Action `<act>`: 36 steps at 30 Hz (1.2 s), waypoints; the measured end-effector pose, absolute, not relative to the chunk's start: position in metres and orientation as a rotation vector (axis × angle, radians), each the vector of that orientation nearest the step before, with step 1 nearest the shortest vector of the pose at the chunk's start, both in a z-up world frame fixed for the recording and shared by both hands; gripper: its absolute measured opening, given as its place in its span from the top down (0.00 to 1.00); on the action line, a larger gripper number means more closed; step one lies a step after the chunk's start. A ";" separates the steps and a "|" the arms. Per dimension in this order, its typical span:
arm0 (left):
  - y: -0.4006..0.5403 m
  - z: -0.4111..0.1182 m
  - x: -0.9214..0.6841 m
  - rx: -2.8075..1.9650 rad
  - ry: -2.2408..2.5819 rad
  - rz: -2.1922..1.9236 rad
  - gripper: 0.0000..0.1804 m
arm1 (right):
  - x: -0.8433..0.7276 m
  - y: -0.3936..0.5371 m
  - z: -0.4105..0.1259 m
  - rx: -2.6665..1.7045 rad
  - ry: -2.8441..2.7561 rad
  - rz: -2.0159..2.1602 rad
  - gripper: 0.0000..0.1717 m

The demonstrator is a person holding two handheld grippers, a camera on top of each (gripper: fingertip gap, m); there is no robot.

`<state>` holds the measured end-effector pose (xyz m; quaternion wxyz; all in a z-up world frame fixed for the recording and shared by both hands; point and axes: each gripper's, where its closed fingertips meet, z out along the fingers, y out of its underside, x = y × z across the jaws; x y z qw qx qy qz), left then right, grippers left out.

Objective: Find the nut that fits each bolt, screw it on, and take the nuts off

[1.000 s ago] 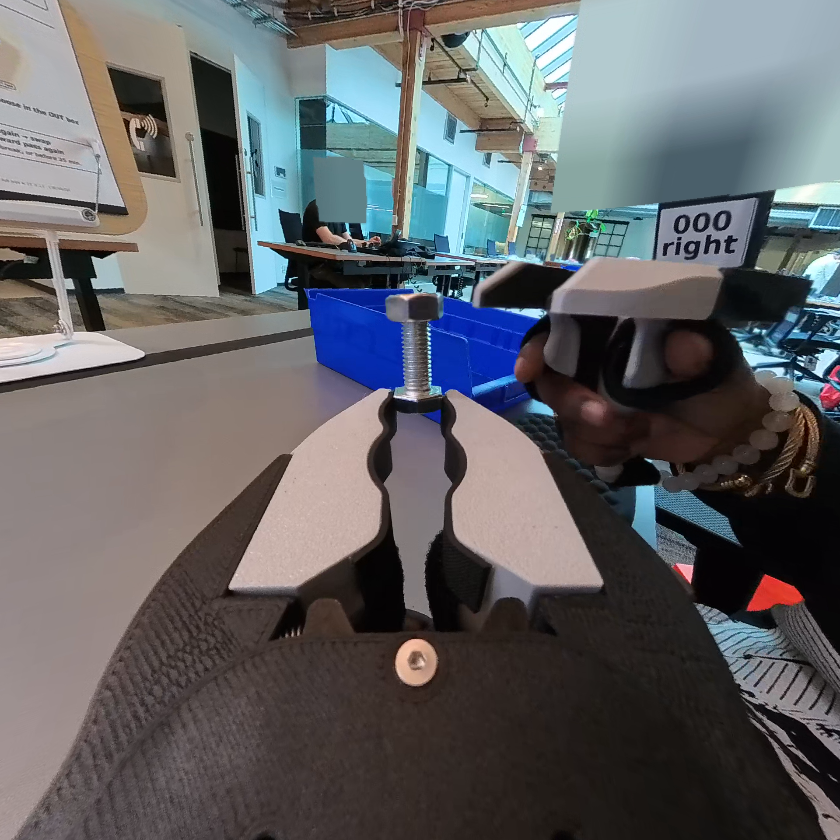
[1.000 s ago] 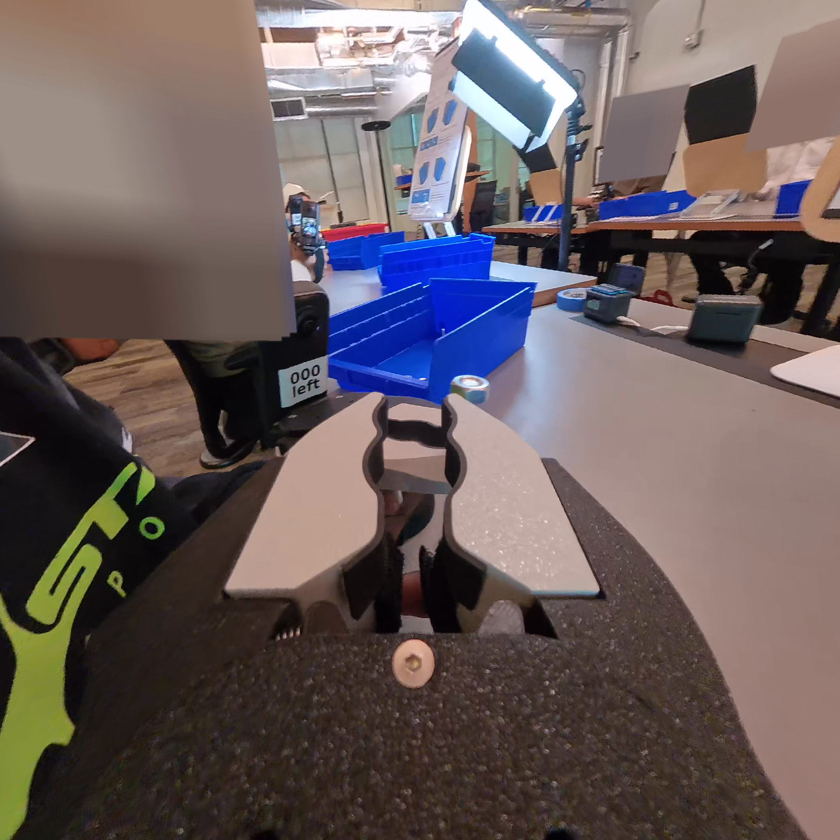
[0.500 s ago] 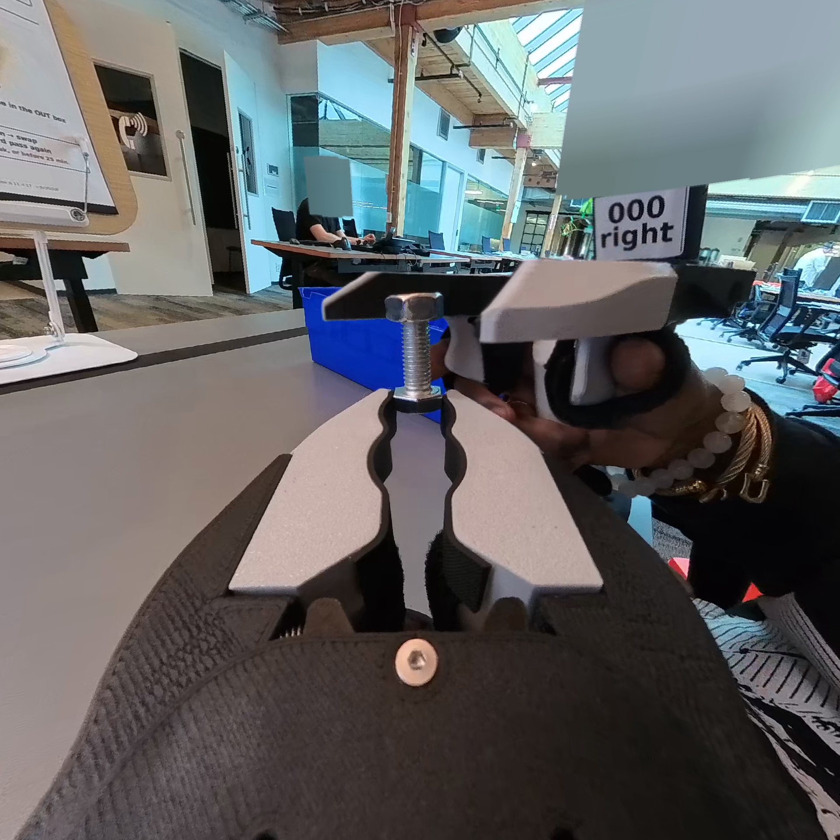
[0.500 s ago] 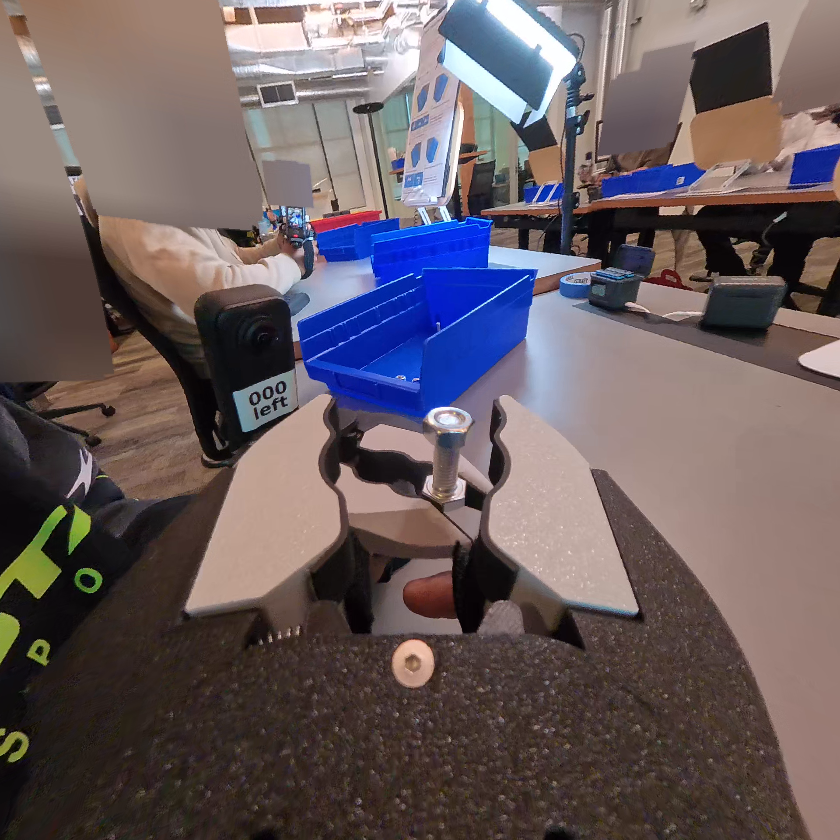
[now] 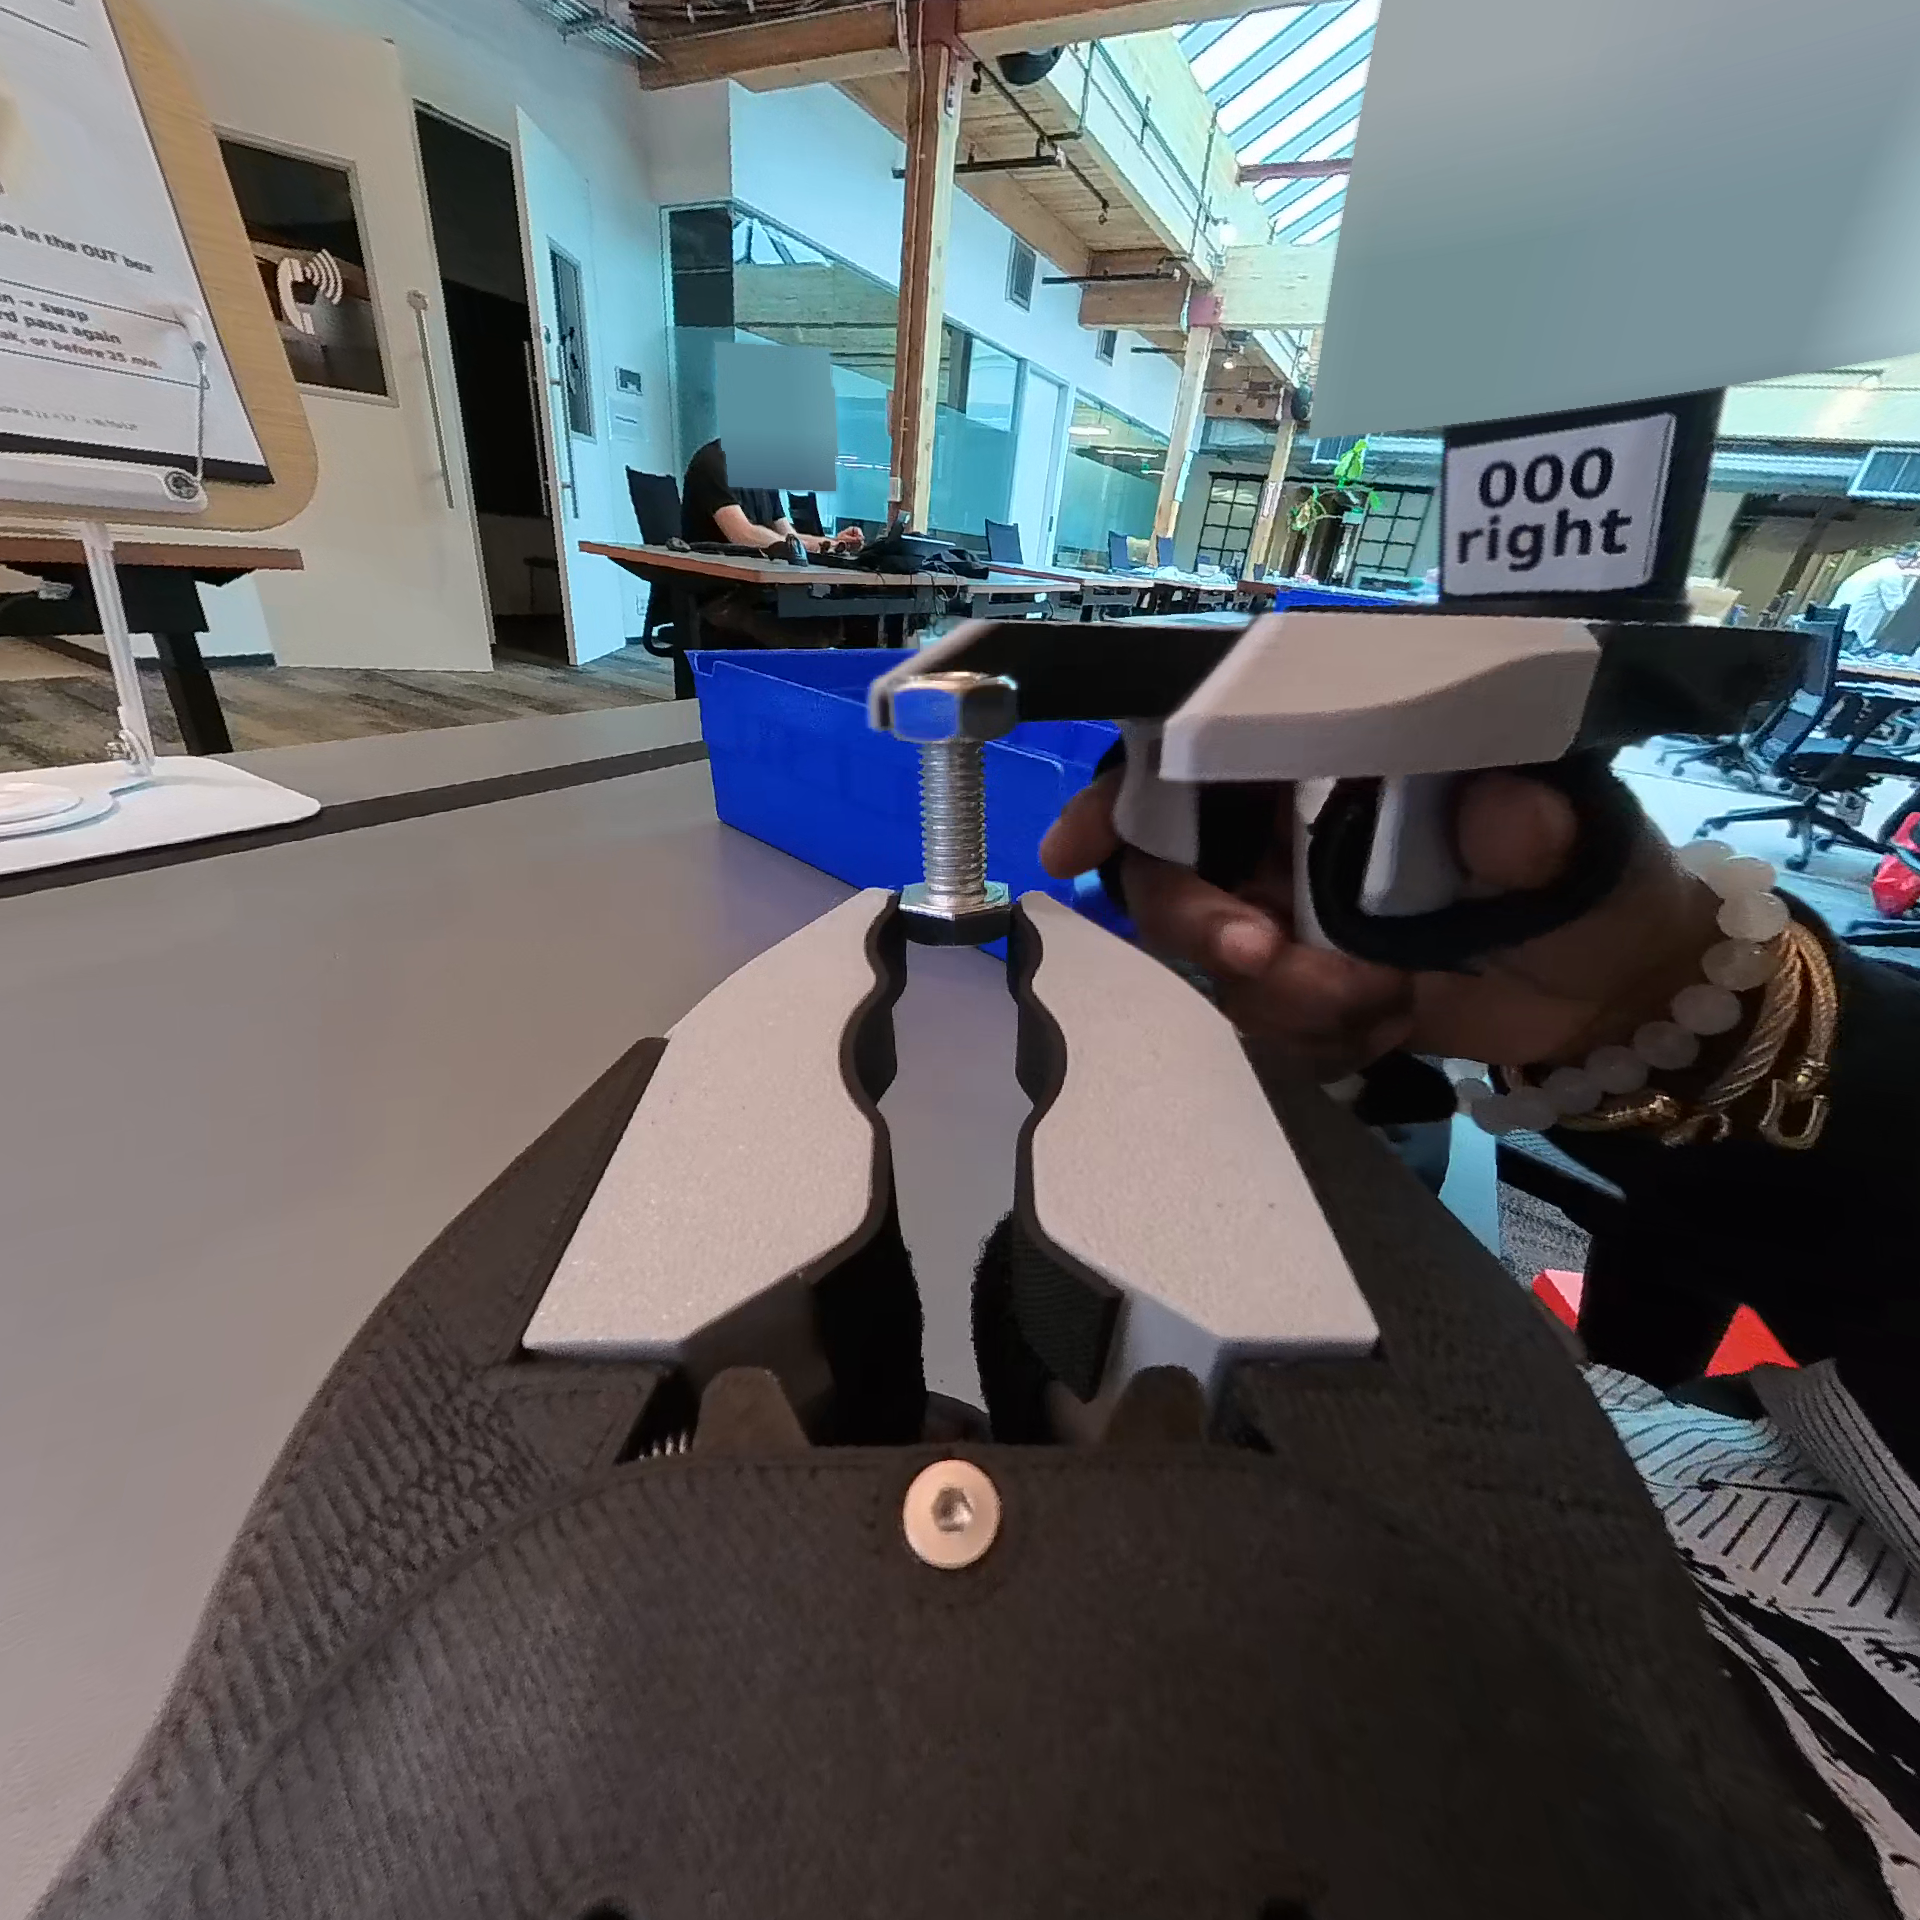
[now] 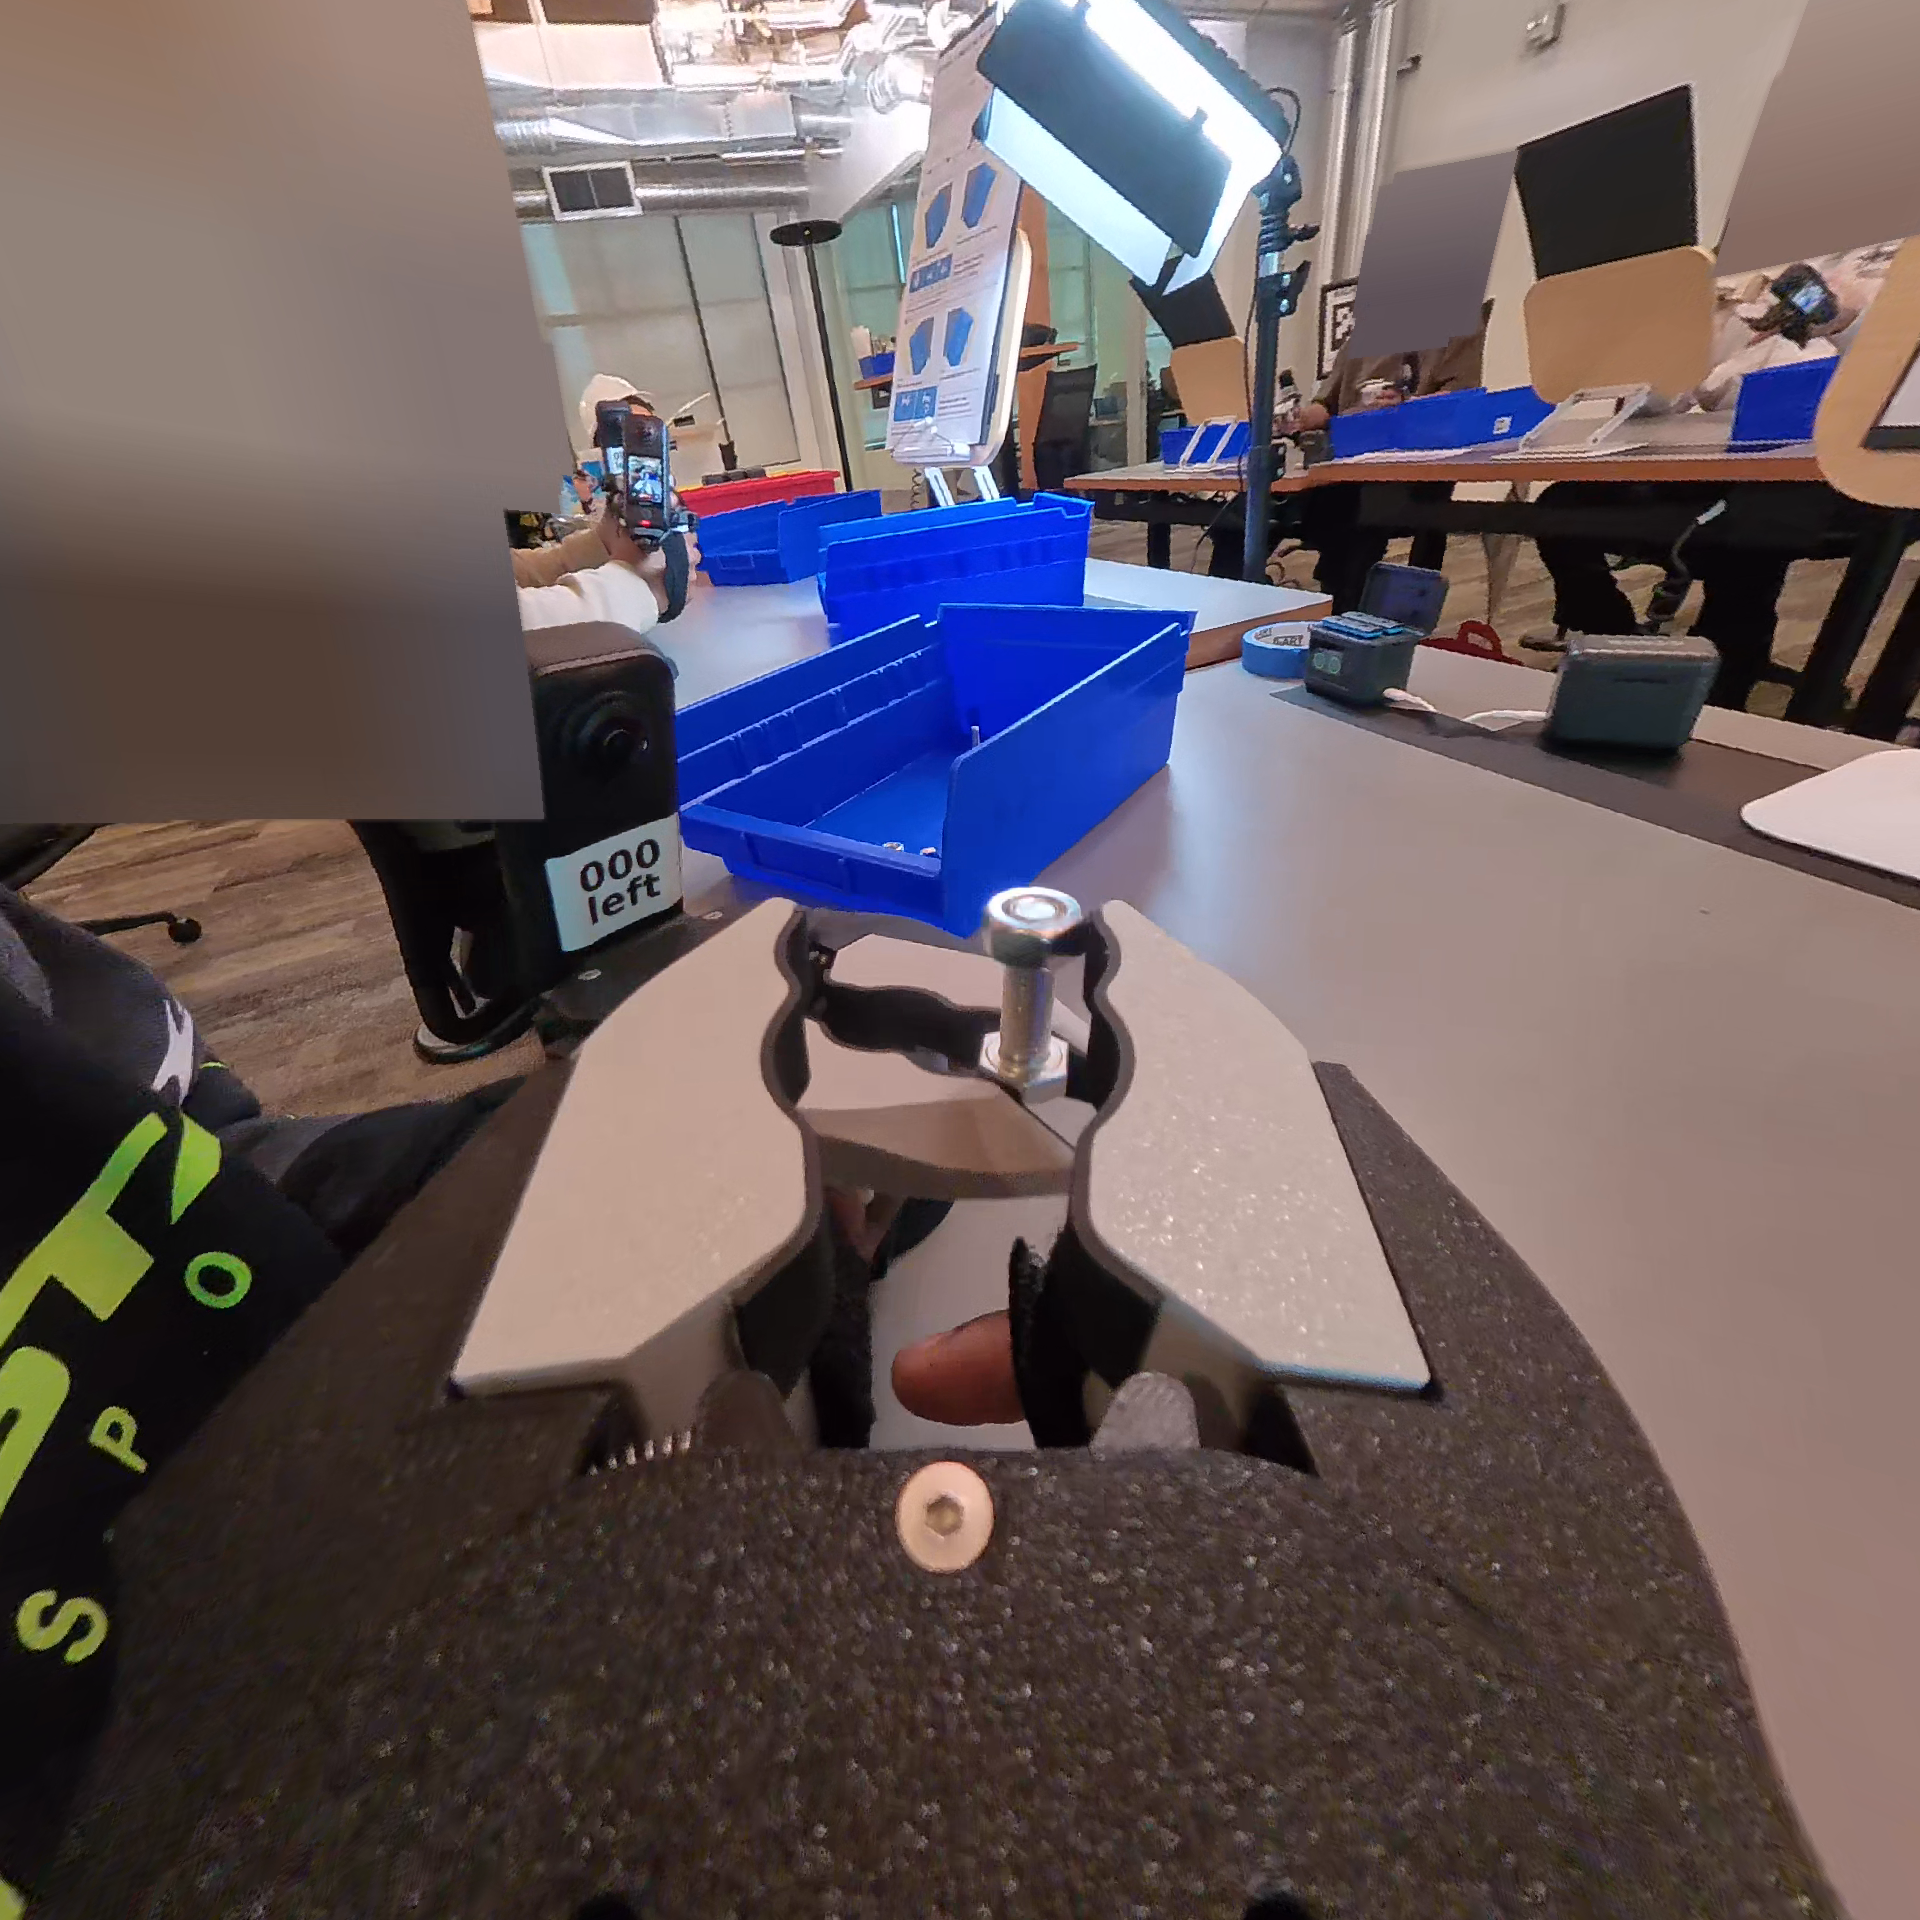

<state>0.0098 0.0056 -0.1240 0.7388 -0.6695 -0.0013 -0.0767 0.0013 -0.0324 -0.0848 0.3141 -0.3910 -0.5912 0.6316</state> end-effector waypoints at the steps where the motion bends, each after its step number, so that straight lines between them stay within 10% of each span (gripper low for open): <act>1: 0.005 -0.124 0.010 -1.468 -0.002 -0.170 0.90 | 0.005 -0.030 -0.085 -1.035 -1.550 1.663 0.72; 7: 0.005 -0.124 0.009 -1.467 -0.008 -0.172 0.90 | 0.027 -0.030 -0.078 -0.967 -1.566 1.736 0.91; 17: 0.006 -0.125 0.014 -1.481 0.020 -0.173 0.90 | -0.003 -0.028 -0.083 -1.028 -1.515 1.710 0.63; 36: 0.007 -0.126 0.014 -1.486 0.019 -0.171 0.90 | 0.010 -0.029 -0.088 -1.003 -1.556 1.639 0.71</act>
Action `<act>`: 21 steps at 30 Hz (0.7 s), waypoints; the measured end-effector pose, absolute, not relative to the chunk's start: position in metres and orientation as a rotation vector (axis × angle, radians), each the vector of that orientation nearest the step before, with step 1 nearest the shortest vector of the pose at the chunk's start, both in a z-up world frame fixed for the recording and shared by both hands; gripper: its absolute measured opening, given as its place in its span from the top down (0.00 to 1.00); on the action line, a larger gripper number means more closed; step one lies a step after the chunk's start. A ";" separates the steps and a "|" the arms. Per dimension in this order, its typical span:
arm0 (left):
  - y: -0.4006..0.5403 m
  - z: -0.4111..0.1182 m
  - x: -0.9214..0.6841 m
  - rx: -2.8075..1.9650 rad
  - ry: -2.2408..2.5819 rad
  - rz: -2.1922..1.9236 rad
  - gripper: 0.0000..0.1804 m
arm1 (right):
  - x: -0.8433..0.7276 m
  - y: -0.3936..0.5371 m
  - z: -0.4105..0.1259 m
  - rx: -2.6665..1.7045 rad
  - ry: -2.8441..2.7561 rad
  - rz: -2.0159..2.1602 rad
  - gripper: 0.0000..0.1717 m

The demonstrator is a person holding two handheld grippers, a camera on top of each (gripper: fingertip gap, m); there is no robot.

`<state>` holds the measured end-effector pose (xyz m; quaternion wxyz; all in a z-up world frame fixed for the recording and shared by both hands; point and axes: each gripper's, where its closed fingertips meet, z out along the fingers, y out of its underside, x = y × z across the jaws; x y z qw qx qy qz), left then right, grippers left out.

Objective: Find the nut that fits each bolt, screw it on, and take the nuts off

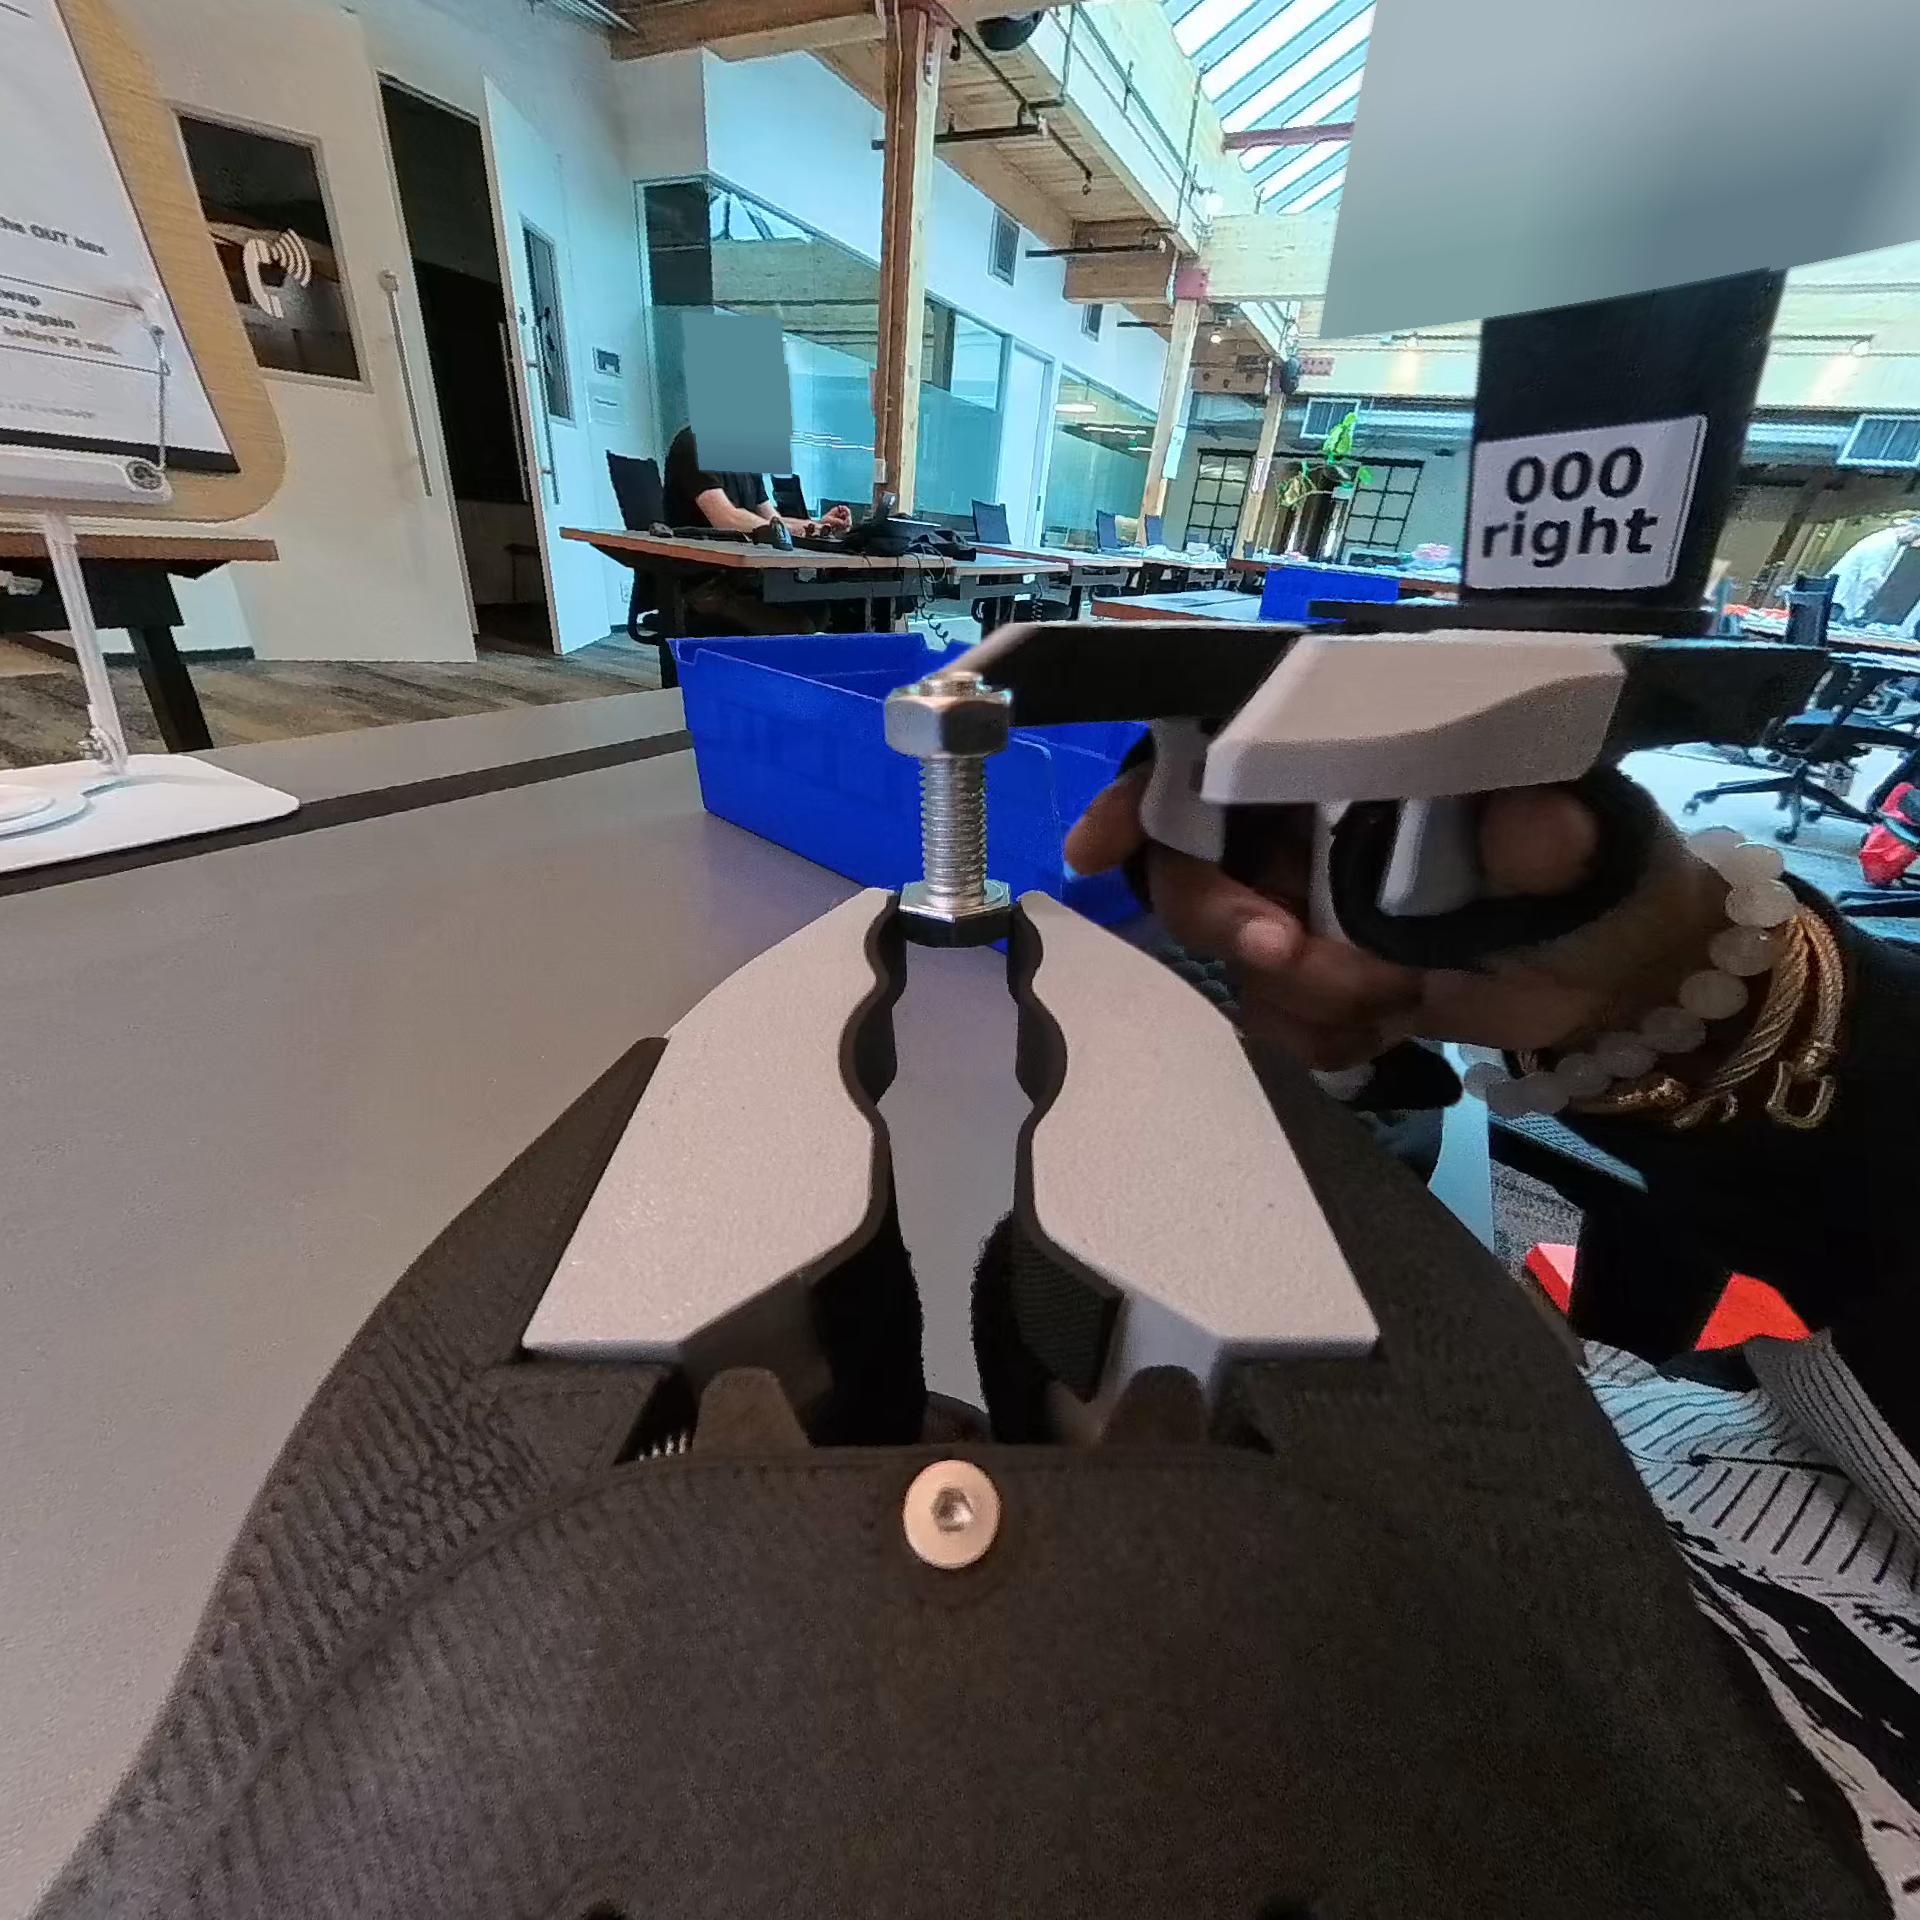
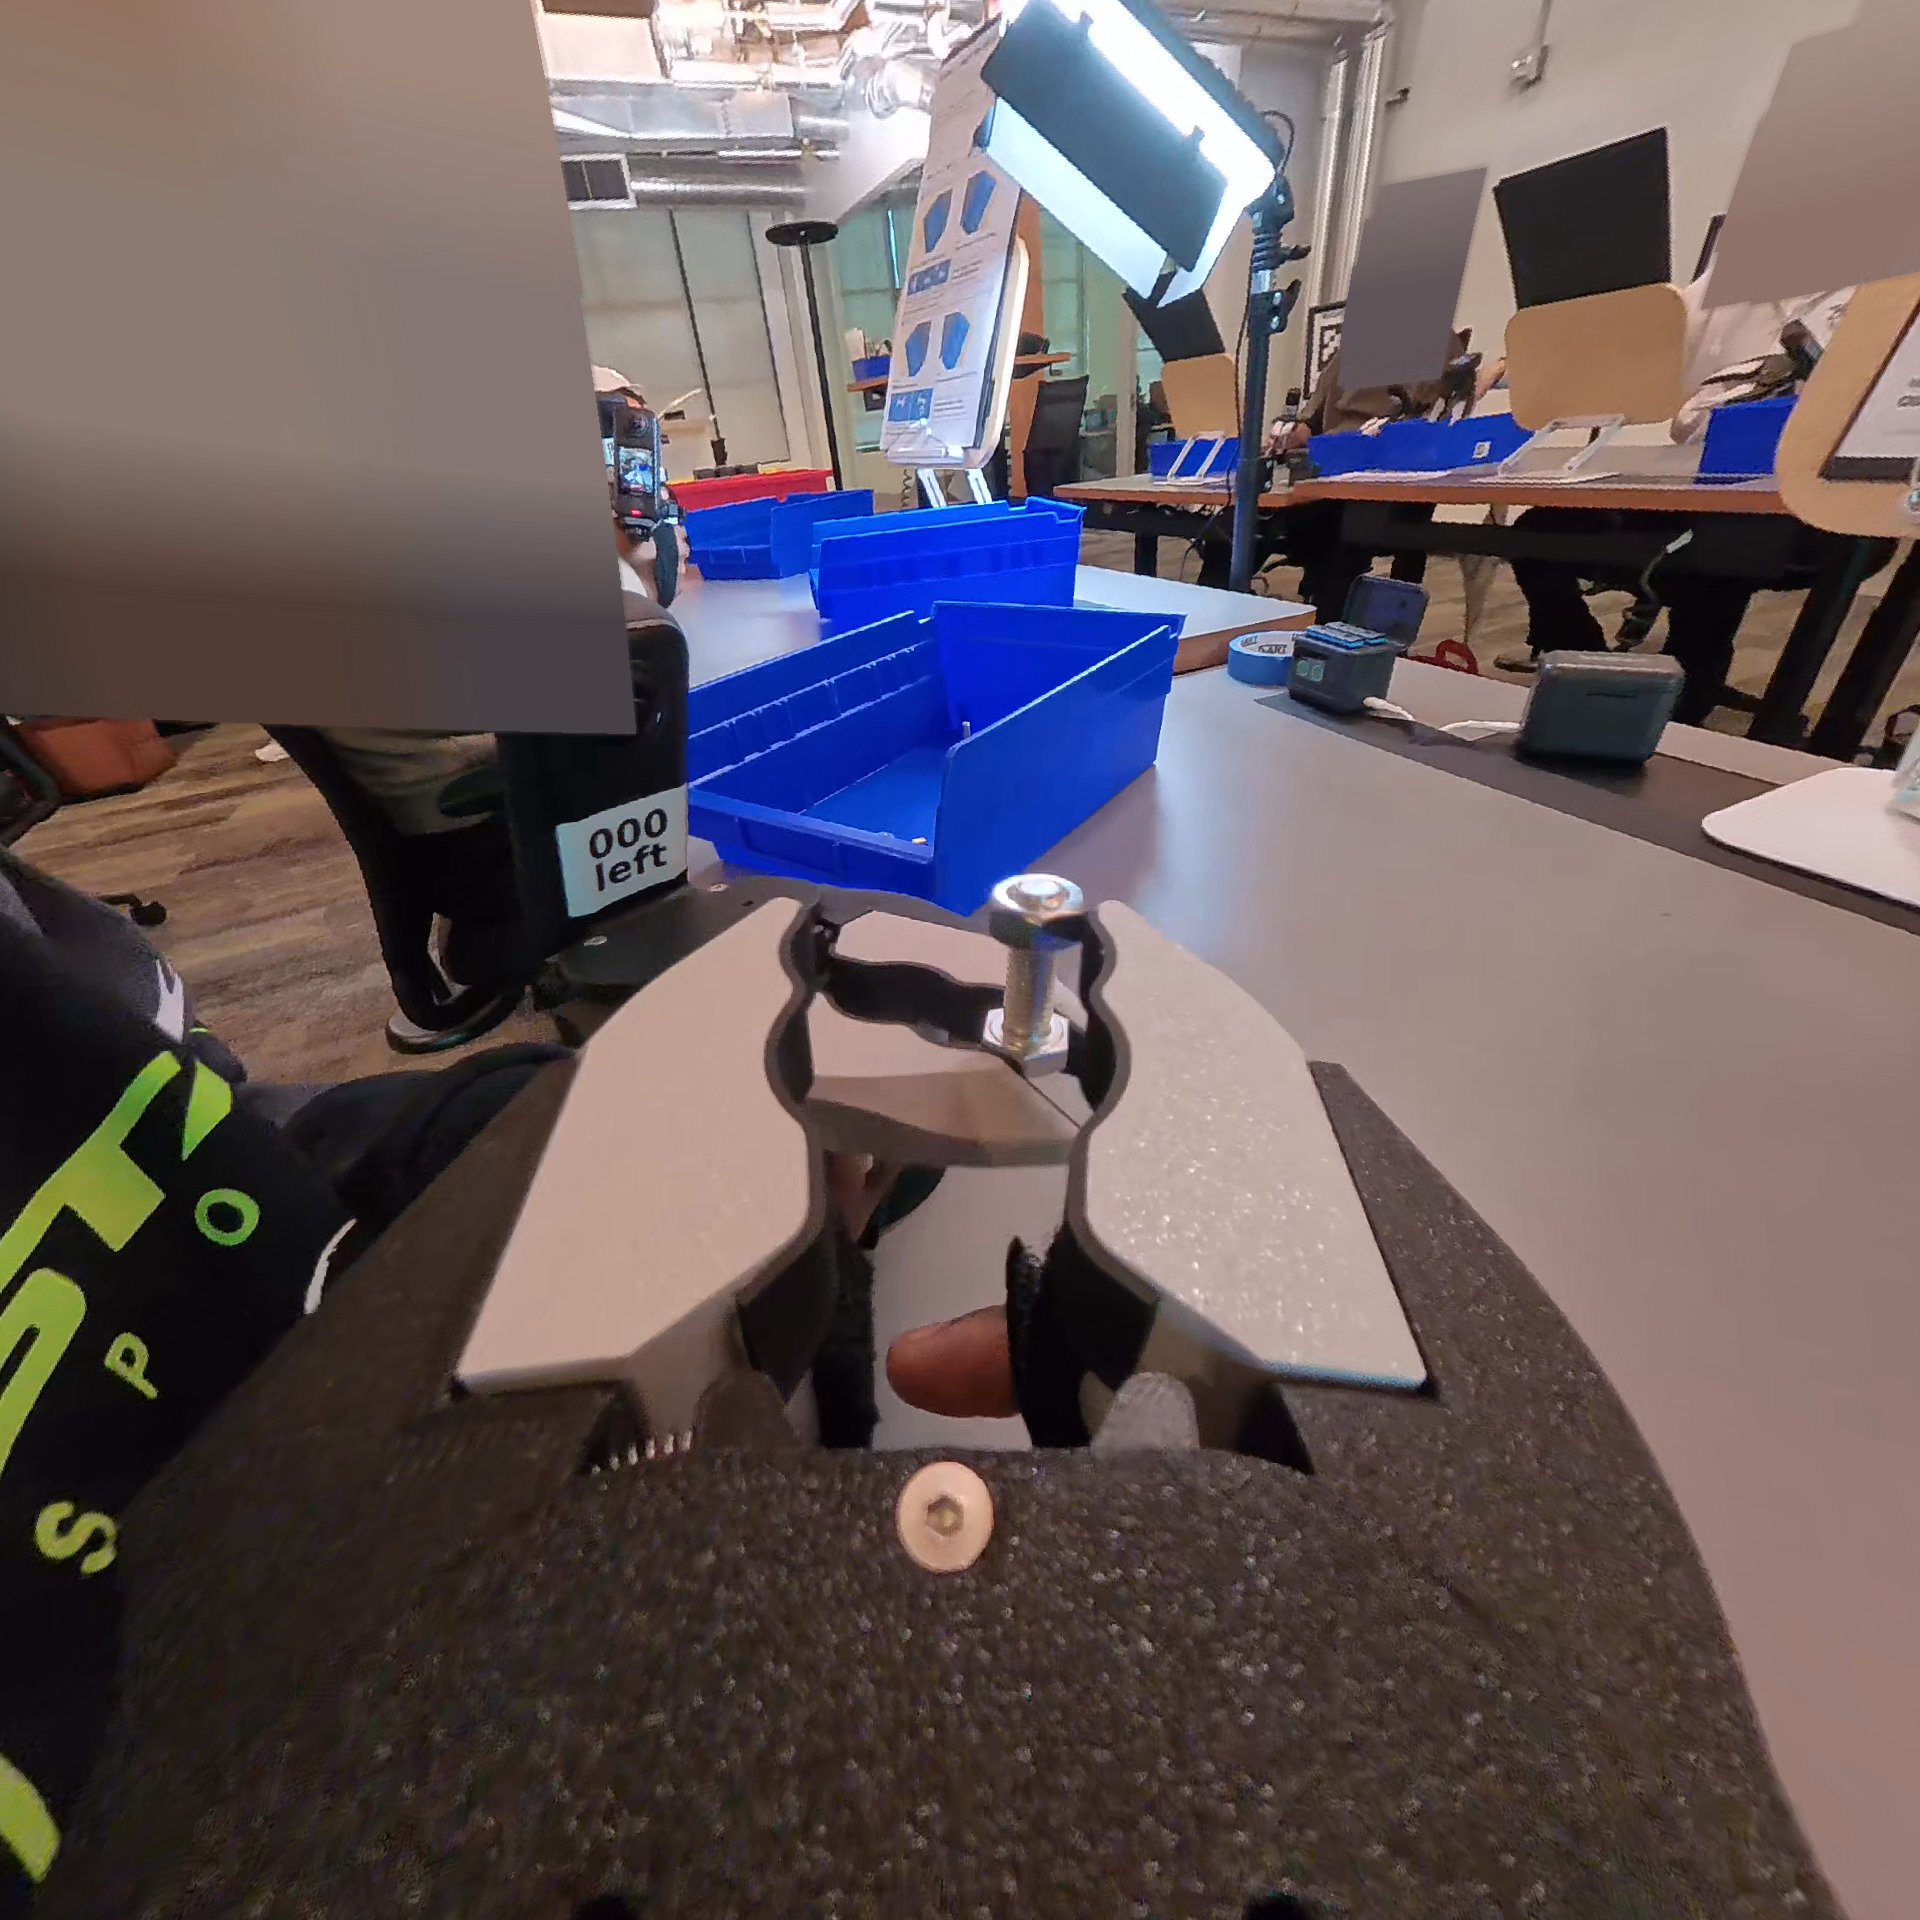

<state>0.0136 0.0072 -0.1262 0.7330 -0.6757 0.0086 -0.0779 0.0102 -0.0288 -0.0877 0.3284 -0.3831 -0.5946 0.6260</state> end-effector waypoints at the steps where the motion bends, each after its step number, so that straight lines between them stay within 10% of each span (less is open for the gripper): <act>1: 0.007 -0.126 0.014 -1.484 0.018 -0.173 0.90 | 0.014 -0.027 -0.087 -1.000 -1.553 1.639 0.74; 6: 0.007 -0.126 0.013 -1.486 0.015 -0.174 0.90 | 0.024 -0.023 -0.078 -0.969 -1.511 1.722 0.87; 21: 0.008 -0.127 0.016 -1.494 0.034 -0.167 0.90 | -0.014 -0.037 -0.090 -1.032 -1.563 1.683 0.64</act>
